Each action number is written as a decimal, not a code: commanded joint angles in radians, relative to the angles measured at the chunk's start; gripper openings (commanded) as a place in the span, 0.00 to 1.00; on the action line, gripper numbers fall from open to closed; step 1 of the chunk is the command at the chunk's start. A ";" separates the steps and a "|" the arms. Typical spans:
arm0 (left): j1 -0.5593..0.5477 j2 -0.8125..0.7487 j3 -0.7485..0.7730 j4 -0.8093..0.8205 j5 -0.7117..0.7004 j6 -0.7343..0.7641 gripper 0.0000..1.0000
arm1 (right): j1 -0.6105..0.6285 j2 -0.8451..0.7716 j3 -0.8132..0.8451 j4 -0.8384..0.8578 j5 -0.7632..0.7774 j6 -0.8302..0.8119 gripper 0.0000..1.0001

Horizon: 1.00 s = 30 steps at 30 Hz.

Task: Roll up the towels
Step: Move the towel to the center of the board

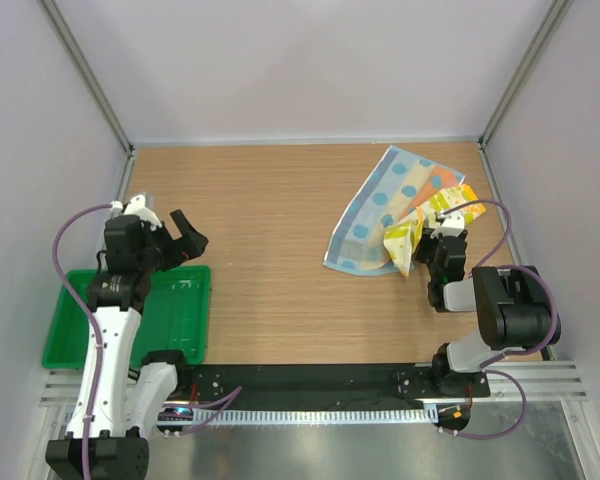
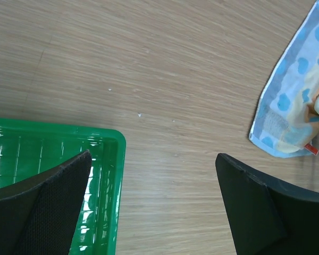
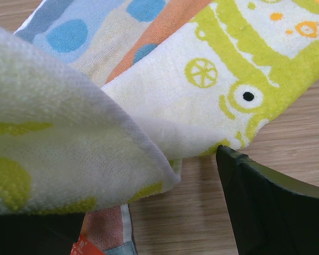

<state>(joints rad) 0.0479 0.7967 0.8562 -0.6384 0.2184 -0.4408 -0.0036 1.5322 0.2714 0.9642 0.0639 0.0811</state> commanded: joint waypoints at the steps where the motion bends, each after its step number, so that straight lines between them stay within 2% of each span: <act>1: 0.001 -0.007 0.034 -0.027 -0.036 0.005 1.00 | 0.004 0.003 0.023 0.076 0.013 -0.009 1.00; 6: 0.000 0.045 0.040 -0.040 0.002 -0.004 1.00 | 0.004 0.005 0.025 0.074 0.013 -0.007 1.00; 11: 0.000 0.019 0.011 -0.006 0.013 -0.027 1.00 | 0.004 0.003 0.025 0.074 0.013 -0.009 1.00; 14: 0.000 0.021 -0.020 0.037 0.059 -0.064 1.00 | 0.004 0.003 0.025 0.074 0.014 -0.009 1.00; 18: -0.003 0.070 -0.014 0.012 0.105 -0.078 1.00 | 0.004 0.003 0.025 0.074 0.013 -0.009 1.00; 21: -0.039 0.107 -0.022 0.036 0.183 -0.090 1.00 | 0.004 0.003 0.025 0.074 0.016 -0.010 1.00; 23: -0.039 0.110 -0.023 0.037 0.171 -0.102 1.00 | 0.037 -0.027 0.023 0.062 0.094 -0.009 1.00; 24: -0.039 0.093 -0.028 0.043 0.156 -0.105 1.00 | 0.051 -0.073 0.025 0.035 0.121 -0.017 1.00; 26: -0.072 0.062 -0.043 0.054 0.116 -0.113 1.00 | 0.096 -0.227 0.067 -0.193 0.189 -0.032 1.00; 28: -0.089 0.013 -0.060 0.088 0.092 -0.127 1.00 | 0.128 -0.308 0.188 -0.388 0.220 -0.040 1.00; 29: -0.098 0.003 -0.075 0.098 0.064 -0.136 1.00 | 0.140 -0.343 0.237 -0.577 0.275 -0.038 1.00; 30: -0.118 -0.008 -0.080 0.105 0.049 -0.139 1.00 | 0.151 -0.393 0.353 -0.684 0.319 -0.032 1.00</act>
<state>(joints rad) -0.0399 0.8368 0.7914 -0.6094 0.3080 -0.5507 0.1200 1.2663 0.4019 0.5652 0.2310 0.0612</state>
